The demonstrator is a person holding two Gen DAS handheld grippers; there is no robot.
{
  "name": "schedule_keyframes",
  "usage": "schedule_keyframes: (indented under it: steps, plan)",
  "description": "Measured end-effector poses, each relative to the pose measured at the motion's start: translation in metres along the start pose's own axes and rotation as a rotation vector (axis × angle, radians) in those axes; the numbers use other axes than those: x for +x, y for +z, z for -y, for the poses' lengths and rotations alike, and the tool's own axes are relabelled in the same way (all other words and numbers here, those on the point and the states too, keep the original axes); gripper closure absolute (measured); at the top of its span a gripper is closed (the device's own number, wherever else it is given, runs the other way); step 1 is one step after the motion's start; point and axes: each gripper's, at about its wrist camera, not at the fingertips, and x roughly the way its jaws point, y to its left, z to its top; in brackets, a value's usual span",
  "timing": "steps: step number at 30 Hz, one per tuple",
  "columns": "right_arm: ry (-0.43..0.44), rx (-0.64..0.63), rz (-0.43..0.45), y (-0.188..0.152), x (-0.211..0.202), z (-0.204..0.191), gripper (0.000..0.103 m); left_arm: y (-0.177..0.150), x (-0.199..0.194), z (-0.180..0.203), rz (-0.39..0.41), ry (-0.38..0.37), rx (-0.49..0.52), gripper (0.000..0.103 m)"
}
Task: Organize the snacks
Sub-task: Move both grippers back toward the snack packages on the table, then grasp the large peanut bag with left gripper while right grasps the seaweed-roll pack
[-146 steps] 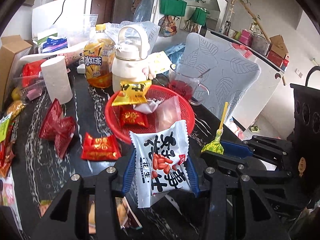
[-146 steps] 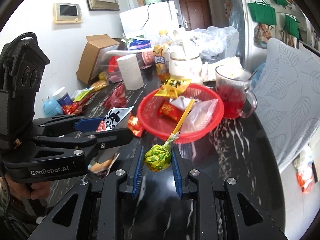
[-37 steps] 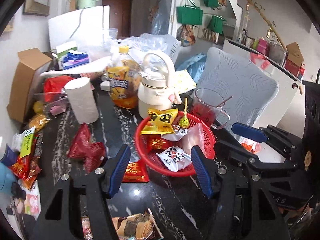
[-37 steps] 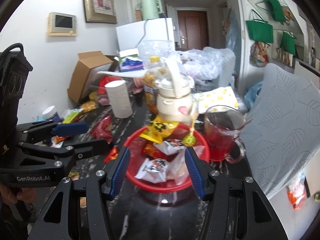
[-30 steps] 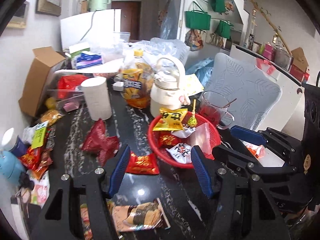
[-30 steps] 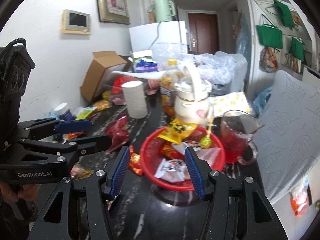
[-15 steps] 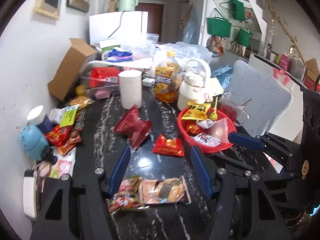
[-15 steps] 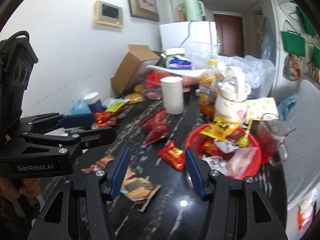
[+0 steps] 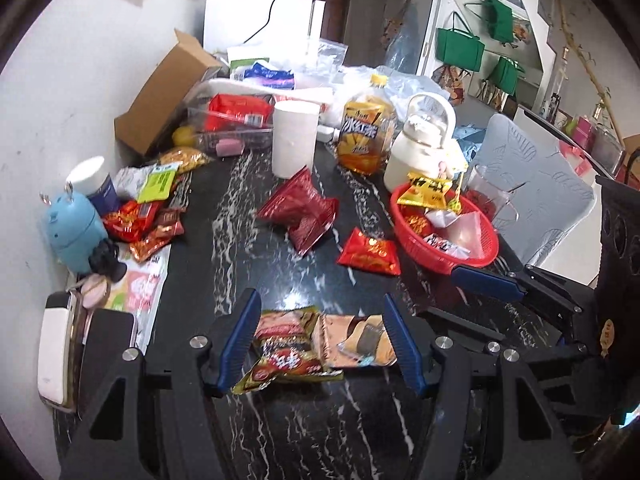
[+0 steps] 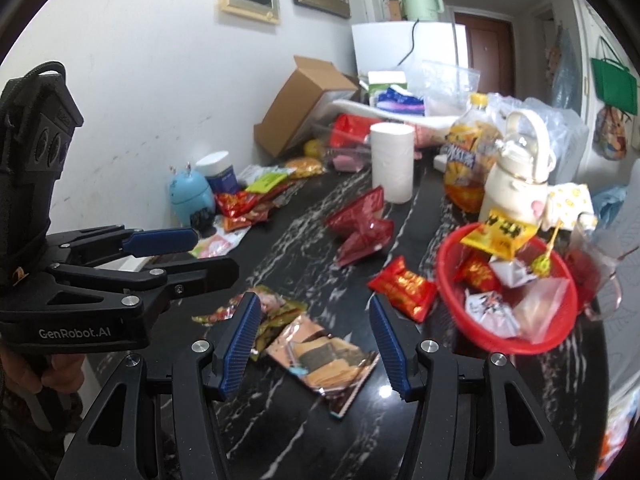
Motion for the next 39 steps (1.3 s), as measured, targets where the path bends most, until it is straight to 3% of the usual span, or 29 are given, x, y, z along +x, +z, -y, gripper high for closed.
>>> schedule_keyframes:
  steps: [15, 24, 28, 33, 36, 39]
  plan:
    - [-0.014, 0.064, -0.126, -0.013, 0.053, 0.014, 0.046, -0.024, 0.053, -0.033, -0.124, -0.036, -0.106, 0.041]
    - [-0.059, 0.128, -0.174, -0.011, 0.08, 0.036, 0.046, -0.015, 0.08, -0.046, -0.167, -0.04, -0.128, 0.041]
    - [-0.032, 0.137, -0.209, -0.011, 0.09, 0.041, 0.043, -0.02, 0.09, -0.047, -0.205, -0.061, -0.136, 0.041]
    - [0.016, 0.115, -0.241, -0.017, 0.097, 0.039, 0.042, -0.033, 0.1, -0.048, -0.238, -0.035, -0.129, 0.041]
    - [0.067, 0.099, -0.268, -0.024, 0.098, 0.036, 0.042, -0.038, 0.102, -0.053, -0.235, -0.076, -0.158, 0.041]
    - [0.086, 0.086, -0.274, -0.028, 0.095, 0.032, 0.032, -0.042, 0.102, -0.055, -0.212, -0.1, -0.17, 0.041]
